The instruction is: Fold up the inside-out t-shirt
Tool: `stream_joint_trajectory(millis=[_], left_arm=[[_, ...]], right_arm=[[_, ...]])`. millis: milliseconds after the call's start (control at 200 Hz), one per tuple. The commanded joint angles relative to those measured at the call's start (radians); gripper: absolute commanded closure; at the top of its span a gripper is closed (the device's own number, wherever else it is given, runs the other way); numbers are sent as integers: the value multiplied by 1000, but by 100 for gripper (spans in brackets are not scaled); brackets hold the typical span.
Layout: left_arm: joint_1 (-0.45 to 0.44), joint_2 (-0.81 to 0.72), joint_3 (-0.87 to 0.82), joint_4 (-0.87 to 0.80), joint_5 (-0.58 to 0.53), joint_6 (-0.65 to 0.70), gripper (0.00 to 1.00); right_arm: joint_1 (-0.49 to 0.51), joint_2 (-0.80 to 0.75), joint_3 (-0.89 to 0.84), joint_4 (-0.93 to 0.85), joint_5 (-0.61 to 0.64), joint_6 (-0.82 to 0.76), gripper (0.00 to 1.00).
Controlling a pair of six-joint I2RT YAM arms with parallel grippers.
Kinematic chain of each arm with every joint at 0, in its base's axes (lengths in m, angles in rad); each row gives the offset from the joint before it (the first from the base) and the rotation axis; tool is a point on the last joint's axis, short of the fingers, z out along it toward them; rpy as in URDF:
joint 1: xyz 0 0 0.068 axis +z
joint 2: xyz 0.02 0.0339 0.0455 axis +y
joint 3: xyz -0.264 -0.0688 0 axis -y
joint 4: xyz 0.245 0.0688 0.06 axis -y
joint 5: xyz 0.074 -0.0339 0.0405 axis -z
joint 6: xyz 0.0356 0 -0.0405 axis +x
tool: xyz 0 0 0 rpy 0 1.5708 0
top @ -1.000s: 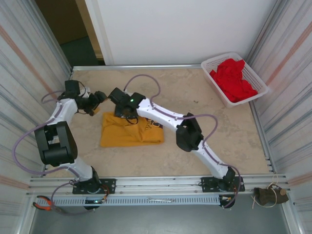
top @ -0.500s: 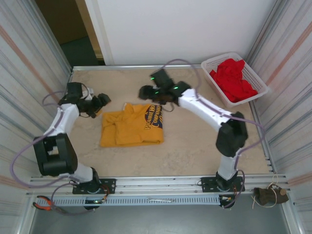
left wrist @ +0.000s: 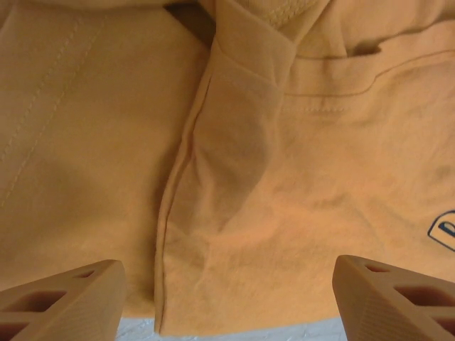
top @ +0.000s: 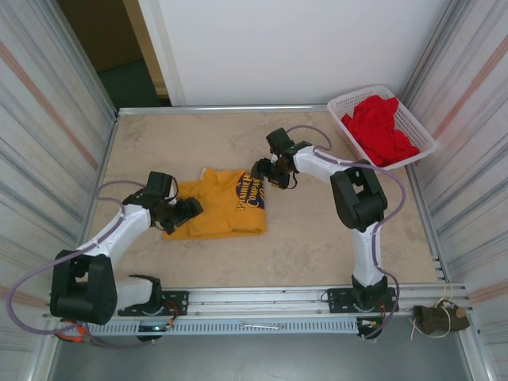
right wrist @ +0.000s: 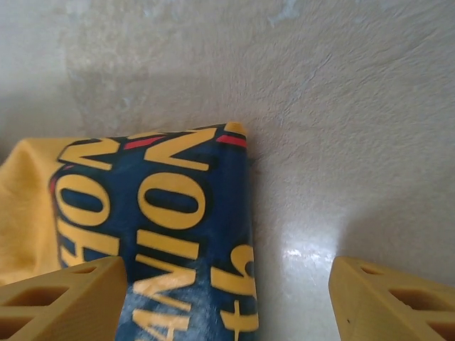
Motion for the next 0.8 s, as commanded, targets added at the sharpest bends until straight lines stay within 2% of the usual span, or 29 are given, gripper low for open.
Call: stream_joint_trajectory(millis=[0,100,205,230,321,396,641,797], left_arm=[[1,41,10,49,-14,-28,23],[-5,88,1,85,10,-38,25],[-16,112,-20,135,37,-47,41],[-20,116,-24,148,40,-51,47],[-31,139,-29,172,54,-51,81],[-42,153,-27,183,47,-56,100],[-104,275,58,241,87,-39,100],[-143,397,185,224,130,18,100]], right_arm=[[0,32,44,51,-55,15,28],[-2,49,27,99,-75,56,38],[-10,51,-3,152,-84,103,66],[-12,49,-12,162,-87,110,74],[-23,26,-52,182,-73,132,100],[-34,-17,-107,192,-43,141,100],[-85,-318,-474,225,128,246,100],[-49,-583,-728,142,275,351,100]])
